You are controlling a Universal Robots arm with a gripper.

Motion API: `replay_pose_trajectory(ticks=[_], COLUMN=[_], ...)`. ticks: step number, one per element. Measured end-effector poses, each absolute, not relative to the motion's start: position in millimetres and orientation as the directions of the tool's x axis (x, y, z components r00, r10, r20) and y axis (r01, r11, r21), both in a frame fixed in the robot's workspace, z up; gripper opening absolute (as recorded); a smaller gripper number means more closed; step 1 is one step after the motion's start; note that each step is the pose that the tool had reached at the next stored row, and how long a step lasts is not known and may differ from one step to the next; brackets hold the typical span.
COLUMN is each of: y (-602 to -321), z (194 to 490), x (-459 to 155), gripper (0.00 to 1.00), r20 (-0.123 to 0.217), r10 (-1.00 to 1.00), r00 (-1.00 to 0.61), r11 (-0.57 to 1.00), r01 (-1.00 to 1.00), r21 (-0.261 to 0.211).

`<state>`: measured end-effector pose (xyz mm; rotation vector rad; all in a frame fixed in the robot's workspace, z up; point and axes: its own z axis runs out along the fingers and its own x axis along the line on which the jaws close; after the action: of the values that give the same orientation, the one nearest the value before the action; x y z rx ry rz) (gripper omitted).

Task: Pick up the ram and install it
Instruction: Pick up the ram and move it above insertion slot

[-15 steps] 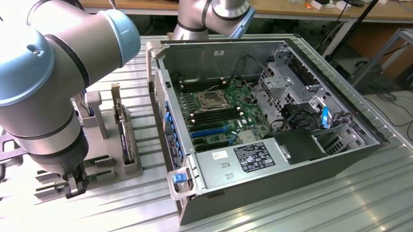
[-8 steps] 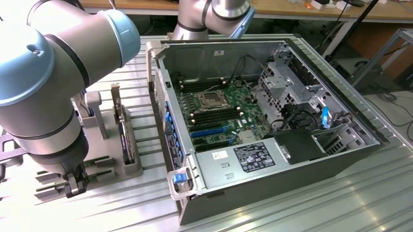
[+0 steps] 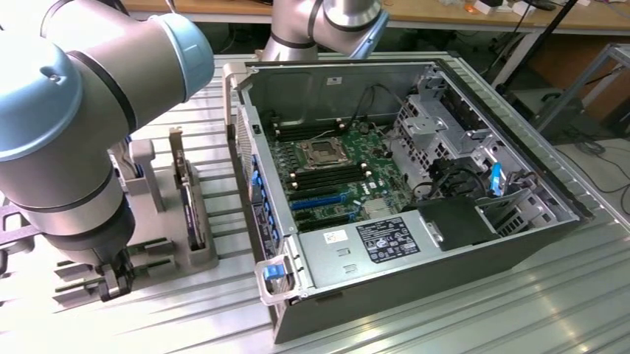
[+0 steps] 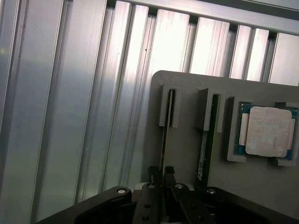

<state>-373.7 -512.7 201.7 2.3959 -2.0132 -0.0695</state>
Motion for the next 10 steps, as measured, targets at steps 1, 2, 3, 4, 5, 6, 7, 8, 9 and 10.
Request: replay_pose_trajectory(ticks=[1, 2, 3, 4, 5, 6, 7, 8, 9, 10], y=[-512.7, -512.7, -512.7, -512.7, -512.7, -512.7, -512.7, -512.7, -512.7, -512.7], z=[204.0, 207.7, 209.8, 211.9, 215.5, 222.5, 226.0, 230.1, 234.9, 239.5], x=[-373.7, -373.7, -373.7, -373.7, -373.6, -373.7, -373.7, -373.7, -373.7, -373.6], gripper=[0.14, 0.14, 0.14, 0.14, 0.14, 0.14, 0.14, 0.14, 0.14, 0.14], r20=[-0.027, -0.027, -0.027, -0.027, -0.027, -0.027, -0.028, -0.028, -0.028, -0.028], r10=[-0.985, -0.985, -0.985, -0.985, -0.985, -0.985, -0.985, -0.985, -0.985, -0.985], r00=[0.172, 0.172, 0.172, 0.172, 0.172, 0.171, 0.171, 0.171, 0.171, 0.171], r11=[-0.173, -0.173, -0.173, -0.173, -0.173, -0.173, -0.173, -0.173, -0.173, -0.173], r01=[-0.984, -0.984, -0.984, -0.984, -0.984, -0.984, -0.984, -0.984, -0.984, -0.984], r21=[0.038, 0.039, 0.039, 0.040, 0.041, 0.043, 0.043, 0.045, 0.046, 0.048])
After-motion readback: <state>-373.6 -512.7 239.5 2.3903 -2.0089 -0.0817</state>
